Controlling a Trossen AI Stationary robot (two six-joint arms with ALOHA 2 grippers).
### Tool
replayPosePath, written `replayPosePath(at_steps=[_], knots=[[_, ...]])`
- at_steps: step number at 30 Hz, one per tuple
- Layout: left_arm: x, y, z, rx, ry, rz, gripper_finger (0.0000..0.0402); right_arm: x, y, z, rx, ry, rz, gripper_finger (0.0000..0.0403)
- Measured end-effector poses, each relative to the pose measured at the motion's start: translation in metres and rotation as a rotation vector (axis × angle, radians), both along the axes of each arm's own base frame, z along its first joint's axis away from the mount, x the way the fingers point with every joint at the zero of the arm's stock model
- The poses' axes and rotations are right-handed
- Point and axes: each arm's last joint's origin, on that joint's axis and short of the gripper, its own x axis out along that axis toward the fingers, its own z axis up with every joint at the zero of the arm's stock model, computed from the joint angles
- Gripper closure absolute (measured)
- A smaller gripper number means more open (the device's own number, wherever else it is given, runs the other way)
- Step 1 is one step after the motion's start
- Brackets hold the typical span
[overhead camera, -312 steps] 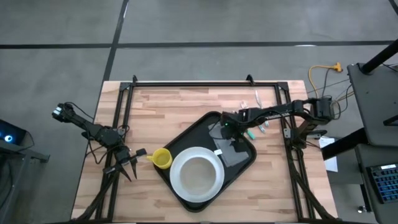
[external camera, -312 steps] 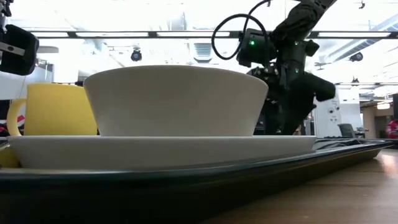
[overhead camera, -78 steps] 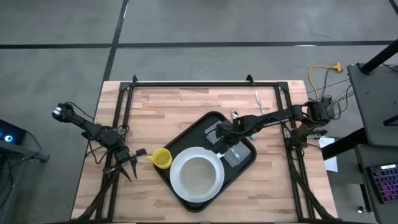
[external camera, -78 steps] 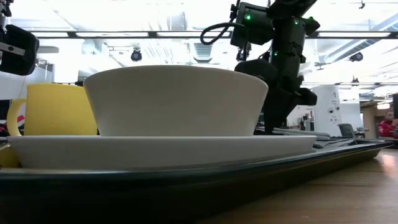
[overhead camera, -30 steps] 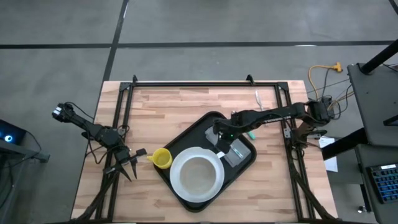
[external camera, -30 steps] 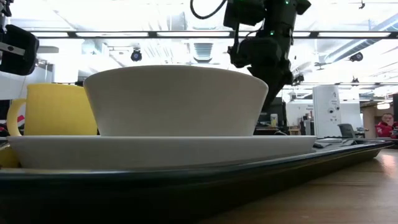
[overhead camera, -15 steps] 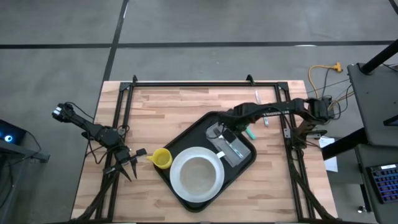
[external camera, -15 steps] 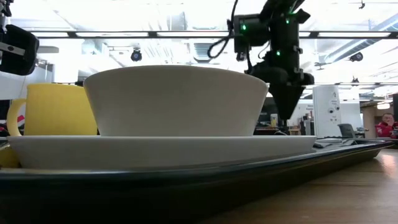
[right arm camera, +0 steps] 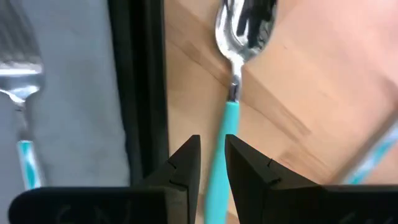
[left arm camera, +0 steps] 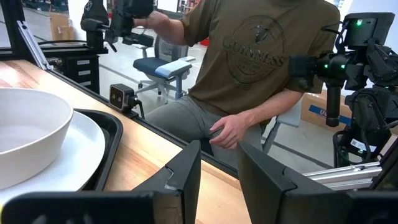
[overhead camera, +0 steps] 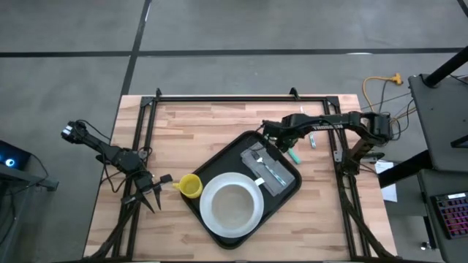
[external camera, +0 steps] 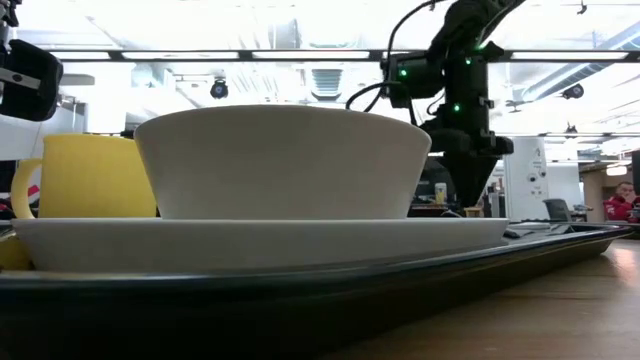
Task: Set up tray
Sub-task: Put the blue spoon on the gray napkin to the left of the blue fork
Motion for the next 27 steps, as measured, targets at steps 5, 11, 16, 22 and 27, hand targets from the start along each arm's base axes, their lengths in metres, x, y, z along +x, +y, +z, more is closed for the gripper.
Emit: replayPosePath(at_steps=[5,11,16,22,27], knots=[[0.000,0.000,0.000,0.000,0.000,0.002,0.0313,-0.017,-0.017,0.001,0.059,-0.081,-0.055,0.0337],[0.000,0.000,0.000,0.001,0.000,0.003,0.0313,-0.030,-0.024,0.005,0.076,-0.101,-0.104,0.0337],[0.000,0.000,0.000,0.000,0.000,0.003,0.0313,-0.030,-0.022,0.005,0.074,-0.097,-0.080,0.0337],[0.000,0.000,0.000,0.000,0.000,0.002,0.0313,-0.029,-0.022,0.004,0.074,-0.094,-0.077,0.0337],[0.000,0.000,0.000,0.000,0.000,-0.002,0.0313,-0.028,-0.023,0.005,0.070,-0.102,-0.077,0.0337]])
